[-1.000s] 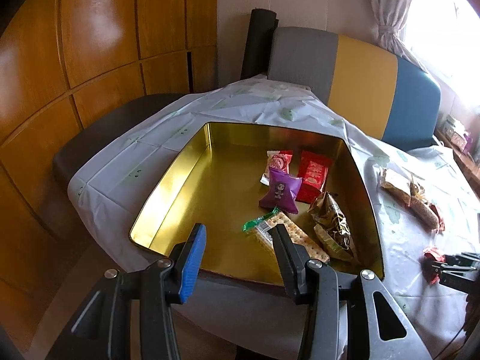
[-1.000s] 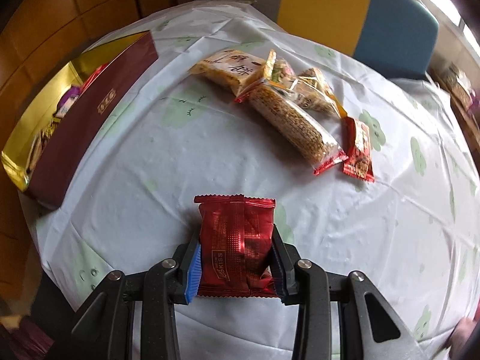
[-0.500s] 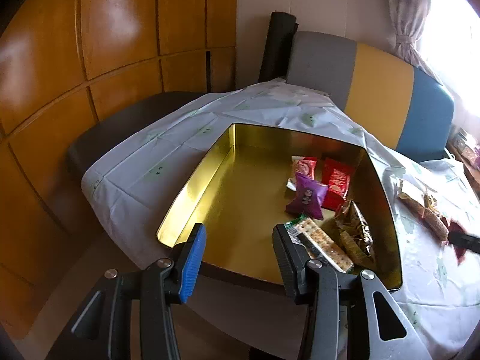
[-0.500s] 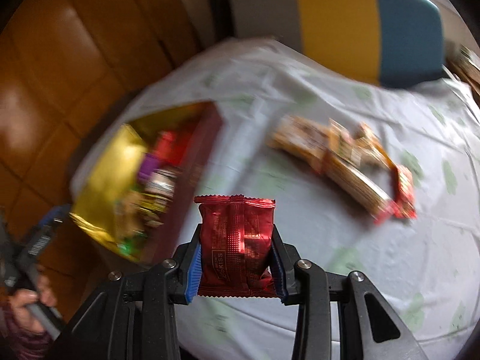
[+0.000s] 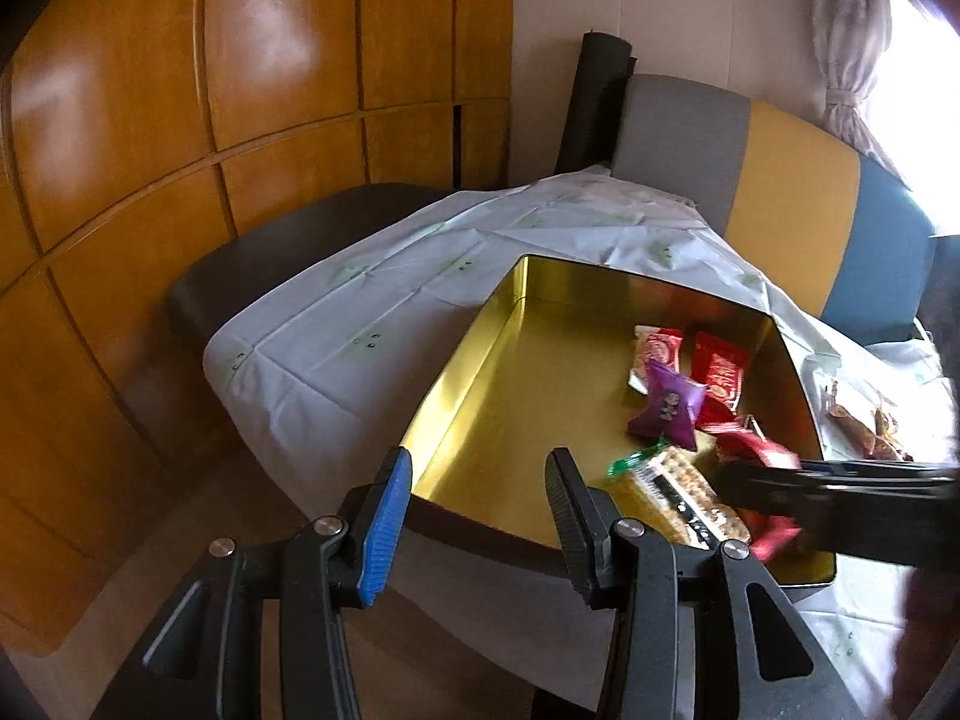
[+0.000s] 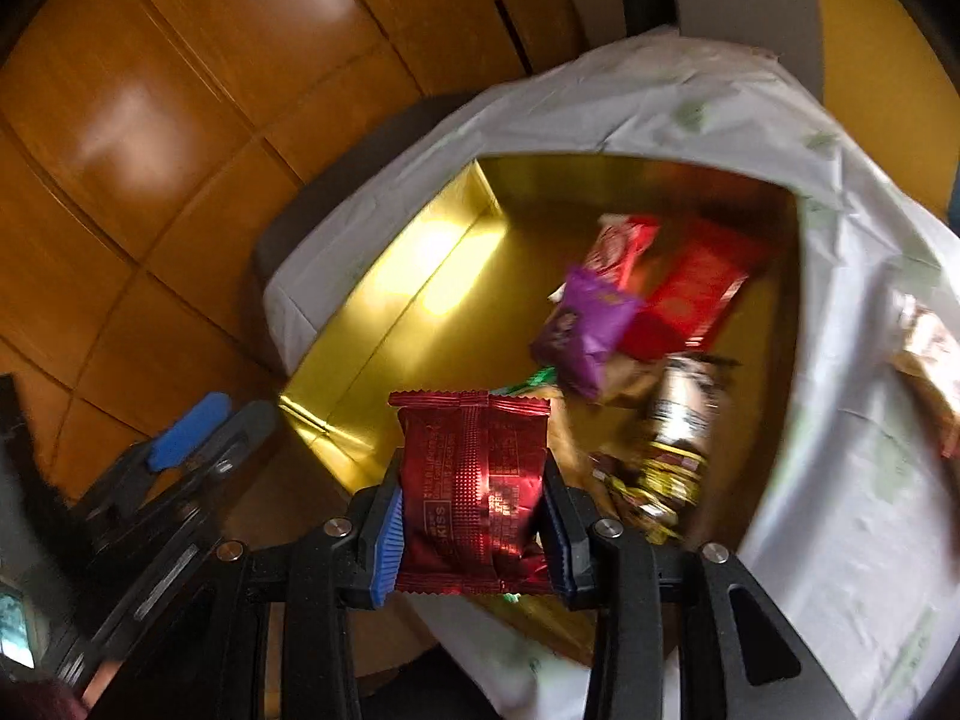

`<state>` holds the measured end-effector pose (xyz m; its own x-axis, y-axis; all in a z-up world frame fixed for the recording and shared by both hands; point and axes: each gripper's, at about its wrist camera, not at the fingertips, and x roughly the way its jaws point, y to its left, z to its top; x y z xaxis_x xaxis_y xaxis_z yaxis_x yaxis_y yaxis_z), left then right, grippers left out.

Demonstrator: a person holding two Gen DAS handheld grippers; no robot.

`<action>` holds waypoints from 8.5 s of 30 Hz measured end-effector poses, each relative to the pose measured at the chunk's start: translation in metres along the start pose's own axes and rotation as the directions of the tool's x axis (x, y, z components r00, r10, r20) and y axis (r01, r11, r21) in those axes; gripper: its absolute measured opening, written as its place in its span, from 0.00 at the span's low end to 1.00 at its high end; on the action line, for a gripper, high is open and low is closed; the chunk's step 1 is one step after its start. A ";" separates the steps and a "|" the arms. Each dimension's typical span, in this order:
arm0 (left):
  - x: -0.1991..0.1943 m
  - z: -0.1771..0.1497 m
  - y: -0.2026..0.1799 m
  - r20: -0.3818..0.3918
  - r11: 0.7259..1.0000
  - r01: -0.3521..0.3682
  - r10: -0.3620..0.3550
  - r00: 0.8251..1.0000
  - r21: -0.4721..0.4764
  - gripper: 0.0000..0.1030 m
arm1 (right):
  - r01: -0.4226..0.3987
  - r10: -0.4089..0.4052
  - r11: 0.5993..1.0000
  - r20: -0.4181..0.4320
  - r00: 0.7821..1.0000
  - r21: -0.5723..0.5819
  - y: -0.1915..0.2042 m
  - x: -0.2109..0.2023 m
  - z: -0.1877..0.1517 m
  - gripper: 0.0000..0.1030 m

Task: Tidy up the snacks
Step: 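Carry the red square packet into the gold tin and open the right gripper, then grasp the clear seed bag with orange top with the left gripper, then lift the seed bag with the left gripper while the right gripper grasps the red stick packet, then carry the seed bag into the gold tin and open the left gripper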

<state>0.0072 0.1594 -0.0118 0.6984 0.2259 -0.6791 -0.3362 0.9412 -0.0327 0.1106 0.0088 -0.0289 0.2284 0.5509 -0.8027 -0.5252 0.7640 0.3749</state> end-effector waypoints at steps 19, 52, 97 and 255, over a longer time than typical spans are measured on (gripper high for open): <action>0.008 -0.007 0.002 -0.035 1.000 0.020 -0.020 0.999 -0.005 0.46 | 0.018 -0.018 1.000 0.040 0.999 0.020 -0.008 -0.005 -0.012 0.43; -0.028 -0.006 -0.100 -0.052 0.946 0.223 -0.216 0.975 0.237 0.46 | 0.506 -0.565 0.692 -0.049 0.824 0.515 -0.309 -0.182 -0.125 0.43; 0.103 -0.016 -0.495 -0.350 0.275 0.411 -0.245 0.904 0.869 0.76 | 0.289 -0.464 0.665 0.077 0.883 0.688 -0.322 -0.219 -0.127 0.43; 0.010 0.022 -0.109 -0.053 0.982 0.144 -0.138 0.989 0.125 0.62 | 0.664 -0.648 0.744 -0.165 0.744 0.074 -0.227 -0.127 -0.156 0.24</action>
<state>0.0646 0.0650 0.0010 0.7037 0.0799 -0.7060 -0.1506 0.9878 -0.0383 0.0726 -0.2870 -0.0844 0.3748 -0.1402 -0.9164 -0.1784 0.9591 -0.2197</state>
